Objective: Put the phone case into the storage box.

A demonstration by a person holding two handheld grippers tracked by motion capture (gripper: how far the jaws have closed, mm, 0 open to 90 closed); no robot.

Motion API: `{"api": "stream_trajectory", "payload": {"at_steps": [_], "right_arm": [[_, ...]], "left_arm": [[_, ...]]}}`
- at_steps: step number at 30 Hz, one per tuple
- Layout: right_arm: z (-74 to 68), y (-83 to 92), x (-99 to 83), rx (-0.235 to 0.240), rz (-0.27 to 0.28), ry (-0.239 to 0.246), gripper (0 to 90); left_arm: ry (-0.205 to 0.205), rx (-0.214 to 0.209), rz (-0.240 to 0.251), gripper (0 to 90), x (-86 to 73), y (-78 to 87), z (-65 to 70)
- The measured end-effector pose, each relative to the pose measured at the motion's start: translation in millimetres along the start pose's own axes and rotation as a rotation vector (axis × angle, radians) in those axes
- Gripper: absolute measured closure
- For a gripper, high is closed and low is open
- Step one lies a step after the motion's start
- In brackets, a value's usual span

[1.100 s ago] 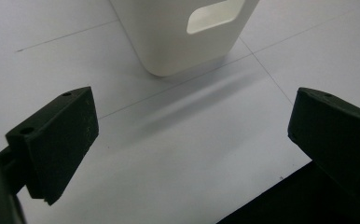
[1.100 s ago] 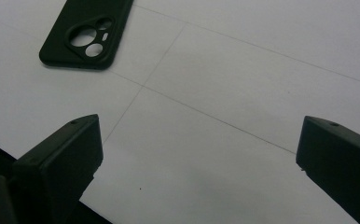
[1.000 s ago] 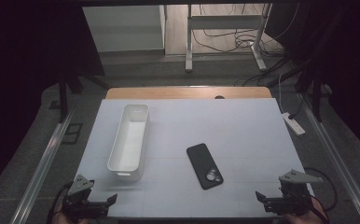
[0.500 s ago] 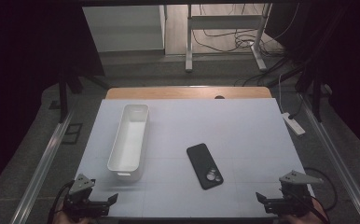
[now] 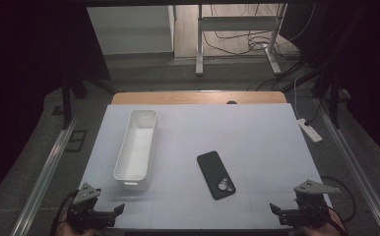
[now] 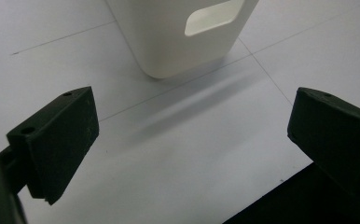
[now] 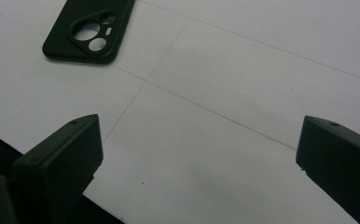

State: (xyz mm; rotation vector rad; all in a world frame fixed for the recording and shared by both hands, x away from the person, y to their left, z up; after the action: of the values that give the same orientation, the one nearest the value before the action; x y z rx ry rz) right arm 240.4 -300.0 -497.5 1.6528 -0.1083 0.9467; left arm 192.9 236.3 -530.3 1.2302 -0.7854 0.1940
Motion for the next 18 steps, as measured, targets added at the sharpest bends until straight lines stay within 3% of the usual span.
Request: {"api": "stream_trajectory", "payload": {"at_steps": [9, 18], "right_arm": [[-0.6, 1.6, 4.5, -0.008, 0.020, 0.019, 0.0], [-2.0, 2.3, 9.5, 0.012, 0.040, 0.026, 0.0]], "left_arm": [[0.010, -0.004, 0.001, 2.7, -0.3, 0.5, -0.9], [0.010, -0.004, -0.004, 2.8, 0.2, -0.4, -1.0]]}}
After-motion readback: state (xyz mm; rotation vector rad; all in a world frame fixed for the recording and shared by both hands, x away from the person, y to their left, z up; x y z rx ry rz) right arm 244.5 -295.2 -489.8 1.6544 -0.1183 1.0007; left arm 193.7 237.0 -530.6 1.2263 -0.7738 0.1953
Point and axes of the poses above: each handheld gripper's, and its own axes: y roughly backward along the jaws, x roughly out of its top, z roughly to its right, the point moved 5 cm from there along -y, roughly forward along the jaws, and after that the axes turned 3 degrees about -z, right-handed, at the moved point
